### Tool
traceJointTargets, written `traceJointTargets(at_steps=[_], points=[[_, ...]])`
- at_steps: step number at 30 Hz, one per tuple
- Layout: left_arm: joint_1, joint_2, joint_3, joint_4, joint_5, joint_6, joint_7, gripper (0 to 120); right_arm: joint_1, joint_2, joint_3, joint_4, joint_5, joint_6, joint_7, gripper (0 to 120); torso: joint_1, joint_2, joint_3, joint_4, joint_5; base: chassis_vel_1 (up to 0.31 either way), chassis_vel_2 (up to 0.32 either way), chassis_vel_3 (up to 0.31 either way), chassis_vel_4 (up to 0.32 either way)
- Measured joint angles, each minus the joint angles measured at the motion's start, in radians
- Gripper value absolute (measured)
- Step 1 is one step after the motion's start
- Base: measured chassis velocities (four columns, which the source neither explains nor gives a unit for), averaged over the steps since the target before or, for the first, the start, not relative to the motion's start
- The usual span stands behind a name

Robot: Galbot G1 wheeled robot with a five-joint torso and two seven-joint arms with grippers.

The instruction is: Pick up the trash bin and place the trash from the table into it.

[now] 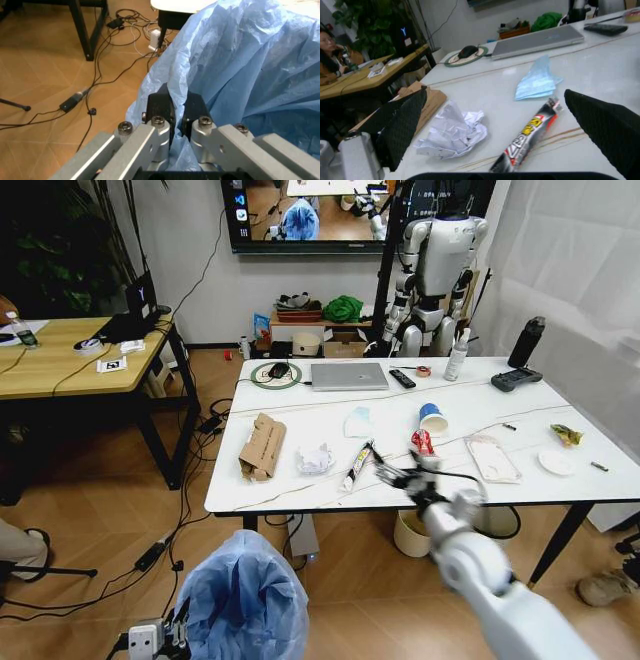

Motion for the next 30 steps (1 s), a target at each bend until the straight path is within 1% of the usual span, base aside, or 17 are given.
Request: traceJointTargets(at_steps=[2, 3, 4, 8, 13, 19, 23, 24, 26, 30], points=[[0.006, -0.001, 0.004, -0.006, 0.007, -0.004, 0.0, 0, 0.034, 0.056, -0.028, -0.039, -0.034, -0.031, 0.015, 100, 0.0, 0.0, 0.0, 0.0, -0.0006, 0.0, 0.0, 0.0, 0.0], [0.008, -0.001, 0.004, -0.009, 0.008, -0.005, 0.0, 0, 0.043, 0.074, -0.035, -0.055, -0.051, -0.044, 0.021, 100, 0.0, 0.0, 0.0, 0.0, -0.0003, 0.0, 0.0, 0.0, 0.0], [0.008, -0.001, 0.004, -0.009, 0.008, -0.005, 0.0, 0, 0.043, 0.074, -0.035, -0.055, -0.051, -0.044, 0.021, 100, 0.0, 0.0, 0.0, 0.0, -0.0003, 0.0, 0.0, 0.0, 0.0], [0.007, 0.008, 0.006, -0.014, 0.008, -0.006, 0.001, 0, 0.068, 0.123, -0.053, -0.133, -0.107, -0.1, 0.049, 100, 0.0, 0.0, 0.0, -0.0004, -0.0004, 0.0, 0.0, 0.0, 0.0], [0.002, 0.013, 0.01, -0.016, 0.001, -0.005, 0.002, 0, 0.094, 0.139, -0.07, -0.197, -0.123, -0.151, 0.074, 100, 0.0, 0.0, 0.0, -0.0004, -0.0003, 0.0, 0.0, 0.0, 0.0], [-0.001, 0.017, 0.011, -0.014, -0.022, 0.002, 0.002, 0, 0.119, 0.156, -0.097, -0.23, -0.123, -0.166, 0.085, 100, 0.0, 0.0, 0.0, -0.0004, -0.0003, 0.0, 0.0, 0.0, 0.0], [-0.004, 0.021, 0.018, -0.017, -0.107, 0.035, -0.006, 0, 0.145, 0.172, -0.115, -0.269, -0.123, -0.169, 0.093, 100, 0.0, -0.001, -0.001, -0.0002, -0.0002, 0.0, 0.0, 0.0, 0.0], [-0.004, 0.021, 0.018, -0.017, -0.107, 0.035, -0.006, 0, 0.145, 0.172, -0.115, -0.269, -0.123, -0.169, 0.093, 100, 0.0, -0.001, -0.001, -0.0002, -0.0002, 0.0, 0.0, 0.0, 0.0], [-0.009, 0.024, 0.018, -0.02, -0.163, 0.056, -0.016, 0, 0.15, 0.172, -0.117, -0.279, -0.123, -0.17, 0.093, 100, 0.0, -0.001, 0.0, -0.0003, -0.0002, 0.0, 0.0, 0.0, 0.0], [-0.016, 0.026, 0.015, -0.02, -0.201, 0.072, -0.026, 0, 0.153, 0.171, -0.117, -0.284, -0.123, -0.172, 0.093, 100, 0.0, -0.001, -0.001, -0.0003, -0.0002, 0.0, 0.0, 0.0, 0.0]])
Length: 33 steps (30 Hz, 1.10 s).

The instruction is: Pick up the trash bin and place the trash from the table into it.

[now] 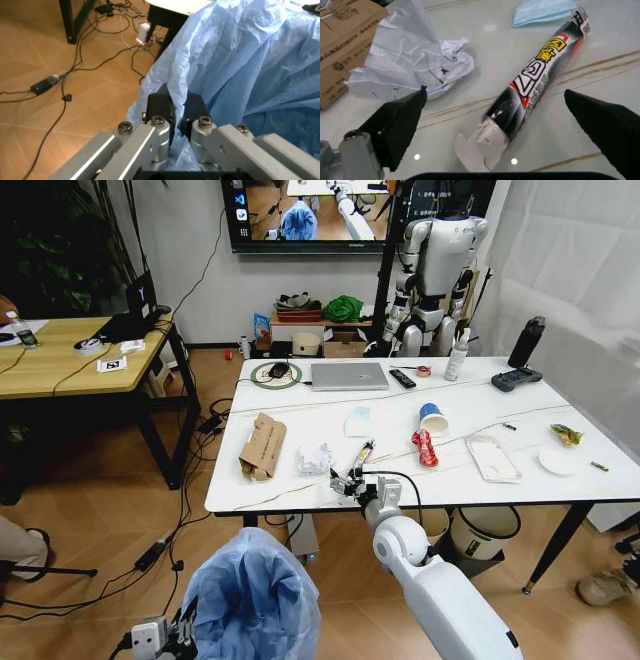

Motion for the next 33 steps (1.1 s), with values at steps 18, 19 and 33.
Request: traceJointTargets(at_steps=[18, 19, 33], points=[[-0.012, 0.007, -0.009, -0.002, -0.063, 0.036, -0.038, 0, 0.026, 0.012, 0.016, -0.033, -0.02, -0.027, -0.012, 83, 0.0, 0.0, 0.0, 0.0001, -0.0001, 0.0, 0.0, 0.0, 0.0], [-0.01, 0.007, -0.01, -0.006, -0.063, 0.035, -0.037, 0, 0.029, 0.013, 0.014, -0.036, -0.021, -0.029, -0.014, 77, 0.0, 0.0, 0.0, 0.0001, -0.0001, 0.0, 0.0, 0.0, 0.0], [-0.008, 0.004, -0.008, -0.02, -0.048, 0.028, -0.036, 0, 0.024, 0.004, 0.013, -0.055, -0.036, -0.032, -0.02, 24, 0.0, 0.0, 0.0, 0.0, 0.0, 0.0, 0.0, 0.0, 0.0]])
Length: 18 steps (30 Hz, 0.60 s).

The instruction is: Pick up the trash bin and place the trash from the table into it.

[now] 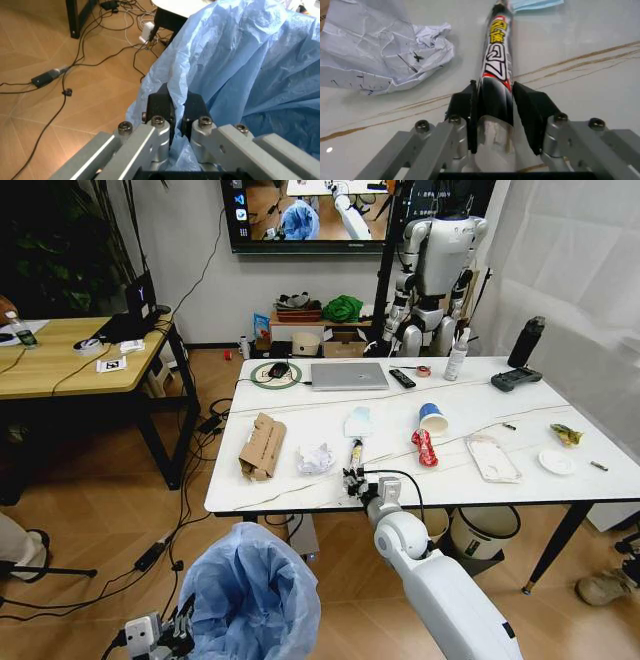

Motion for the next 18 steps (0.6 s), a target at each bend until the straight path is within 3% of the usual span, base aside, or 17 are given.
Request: traceJointTargets(at_steps=[8, 18], points=[[-0.005, -0.002, 0.004, -0.001, 0.014, -0.005, 0.001, 0, -0.004, -0.001, 0.004, 0.004, -0.011, 0.009, 0.002, 0, 0.0, 0.0, 0.0, 0.0, 0.0001, 0.0, 0.0, 0.0, 0.0], [-0.013, -0.003, 0.017, -0.01, 0.015, -0.009, 0.001, 0, -0.056, -0.042, 0.077, 0.118, 0.031, 0.071, -0.015, 0, 0.0, 0.0, 0.0, 0.0001, 0.0002, 0.0, 0.0, 0.0, 0.0]])
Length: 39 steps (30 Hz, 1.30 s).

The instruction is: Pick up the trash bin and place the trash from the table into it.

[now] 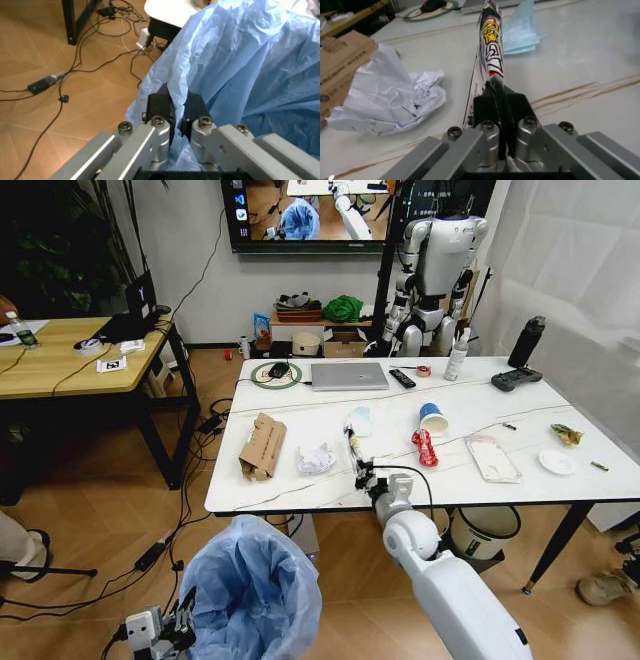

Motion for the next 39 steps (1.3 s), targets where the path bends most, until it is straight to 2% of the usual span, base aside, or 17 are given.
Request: traceJointTargets(at_steps=[3, 11, 19, 26, 27, 34, 39], points=[[-0.002, 0.005, 0.007, 0.0, 0.001, 0.0, -0.001, 0, -0.028, -0.021, 0.018, 0.043, 0.012, 0.022, -0.009, 0, 0.0, 0.0, 0.0, -0.0003, -0.0002, 0.0, 0.0, 0.0, 0.0], [-0.003, 0.03, 0.062, 0.002, 0.012, 0.009, -0.029, 0, -0.227, -0.148, 0.055, 0.302, 0.105, 0.125, -0.053, 0, 0.0, 0.0, 0.0, -0.0003, 0.0003, 0.0, 0.0, 0.0, 0.0], [-0.019, 0.044, 0.073, 0.007, 0.008, 0.022, -0.034, 0, -0.395, -0.33, -0.061, 0.538, 0.124, 0.255, -0.14, 0, 0.0, 0.0, 0.0, -0.0001, -0.0001, 0.0, 0.0, 0.0, 0.0], [-0.034, 0.04, 0.086, -0.001, 0.0, 0.041, -0.042, 0, -0.392, -0.366, -0.211, 0.554, 0.064, 0.357, -0.244, 0, 0.0, 0.0, 0.0, -0.0002, -0.0001, 0.0, 0.0, 0.0, 0.0], [-0.034, 0.04, 0.086, -0.001, 0.0, 0.041, -0.042, 0, -0.392, -0.366, -0.211, 0.554, 0.064, 0.357, -0.244, 0, 0.0, 0.0, 0.0, -0.0002, -0.0001, 0.0, 0.0, 0.0, 0.0], [-0.051, 0.026, 0.09, -0.002, 0.0, 0.055, -0.05, 0, -0.263, -0.343, -0.386, 0.485, 0.036, 0.388, -0.255, 0, 0.0, 0.0, 0.0, 0.0, -0.0003, 0.0, 0.0, 0.0, 0.0], [-0.049, 0.014, 0.089, -0.003, 0.001, 0.057, -0.053, 0, -0.204, -0.323, -0.436, 0.426, 0.026, 0.391, -0.24, 0, 0.0, 0.0, 0.0, 0.0001, -0.0002, 0.0, 0.0, 0.0, 0.0]])
